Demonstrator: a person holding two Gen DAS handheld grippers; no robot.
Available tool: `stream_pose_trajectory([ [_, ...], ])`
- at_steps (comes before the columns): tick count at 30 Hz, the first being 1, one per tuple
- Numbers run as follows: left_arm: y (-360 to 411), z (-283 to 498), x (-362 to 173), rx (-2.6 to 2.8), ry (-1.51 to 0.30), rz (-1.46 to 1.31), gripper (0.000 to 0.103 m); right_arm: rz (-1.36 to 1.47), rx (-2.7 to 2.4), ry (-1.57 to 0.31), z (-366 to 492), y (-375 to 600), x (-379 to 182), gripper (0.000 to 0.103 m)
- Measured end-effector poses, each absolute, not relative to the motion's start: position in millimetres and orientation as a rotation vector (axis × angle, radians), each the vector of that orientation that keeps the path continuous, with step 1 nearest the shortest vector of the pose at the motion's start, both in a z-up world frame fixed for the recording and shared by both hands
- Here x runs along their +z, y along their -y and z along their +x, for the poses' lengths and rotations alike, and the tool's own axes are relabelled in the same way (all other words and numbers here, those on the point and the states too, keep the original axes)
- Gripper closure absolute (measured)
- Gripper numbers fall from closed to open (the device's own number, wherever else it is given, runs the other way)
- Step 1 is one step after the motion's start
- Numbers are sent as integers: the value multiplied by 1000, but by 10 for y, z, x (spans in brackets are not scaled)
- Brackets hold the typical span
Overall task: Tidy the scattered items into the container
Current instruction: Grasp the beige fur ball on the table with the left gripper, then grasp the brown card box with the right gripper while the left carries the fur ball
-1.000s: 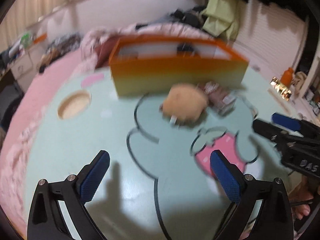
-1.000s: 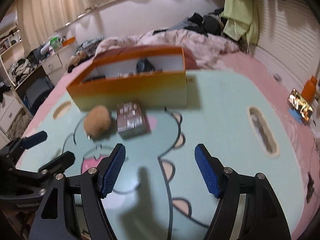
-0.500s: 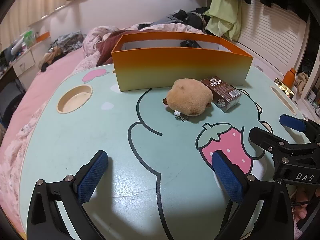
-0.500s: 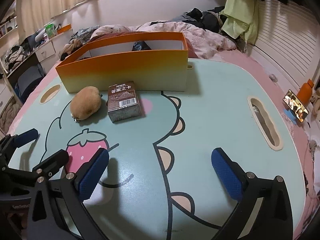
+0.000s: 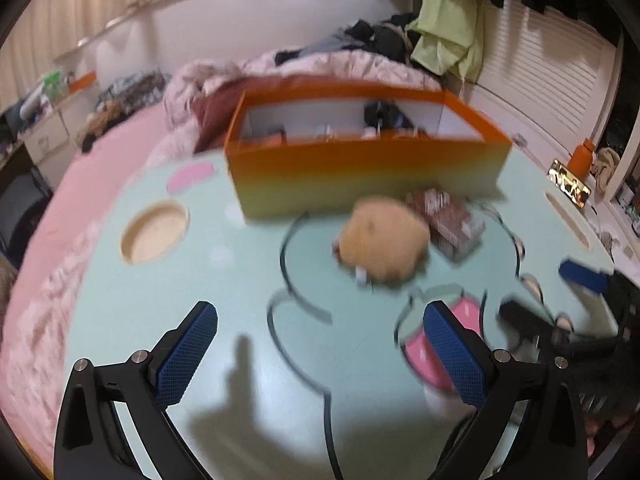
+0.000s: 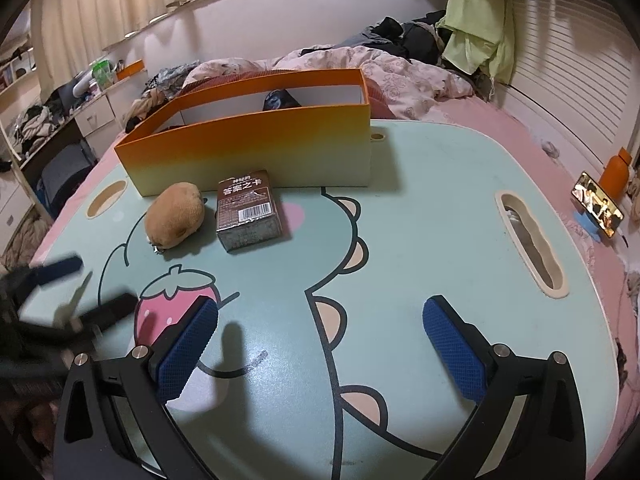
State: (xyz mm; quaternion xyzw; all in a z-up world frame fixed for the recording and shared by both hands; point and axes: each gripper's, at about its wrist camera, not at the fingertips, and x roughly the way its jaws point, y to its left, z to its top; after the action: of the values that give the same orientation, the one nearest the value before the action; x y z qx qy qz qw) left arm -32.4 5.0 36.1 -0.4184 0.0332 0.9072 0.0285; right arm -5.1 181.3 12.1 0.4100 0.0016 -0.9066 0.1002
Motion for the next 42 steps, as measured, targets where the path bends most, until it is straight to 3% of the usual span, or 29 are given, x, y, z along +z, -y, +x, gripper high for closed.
stream_pose_trajectory([
  [3,-160,-572,322,2740,-205,-1338,0,1213,-2680,-5,-58,-1814,124,1],
  [8,-283,-835,280,2721,-189,-1306,1,1211,-2678,1,-53,-1821,126,1],
  [10,-303,-886,239,2689,-169,-1303,25,1210,-2678,3,-51,-1822,128,1],
  [11,-301,-887,208,2668,-153,-1314,59,1209,-2678,4,-51,-1822,128,1],
  [24,208,-176,322,2721,114,-1170,58,1267,-2649,-2,-104,-1763,157,1],
  [29,309,-75,295,2731,135,-1174,58,1222,-2598,-33,-307,-1516,273,1],
  [30,330,-74,306,2737,144,-1168,58,1207,-2595,-66,-356,-1448,293,3],
  [33,375,-41,346,2739,161,-1150,58,1208,-2561,-138,-479,-1282,306,27],
  [35,363,-26,377,2738,154,-1133,58,1225,-2548,-169,-559,-1217,253,34],
  [37,354,-8,404,2739,146,-1118,58,1240,-2532,-188,-587,-1190,172,58],
  [42,303,-21,507,2723,130,-1090,58,1151,-2518,-105,-423,-1322,232,61],
])
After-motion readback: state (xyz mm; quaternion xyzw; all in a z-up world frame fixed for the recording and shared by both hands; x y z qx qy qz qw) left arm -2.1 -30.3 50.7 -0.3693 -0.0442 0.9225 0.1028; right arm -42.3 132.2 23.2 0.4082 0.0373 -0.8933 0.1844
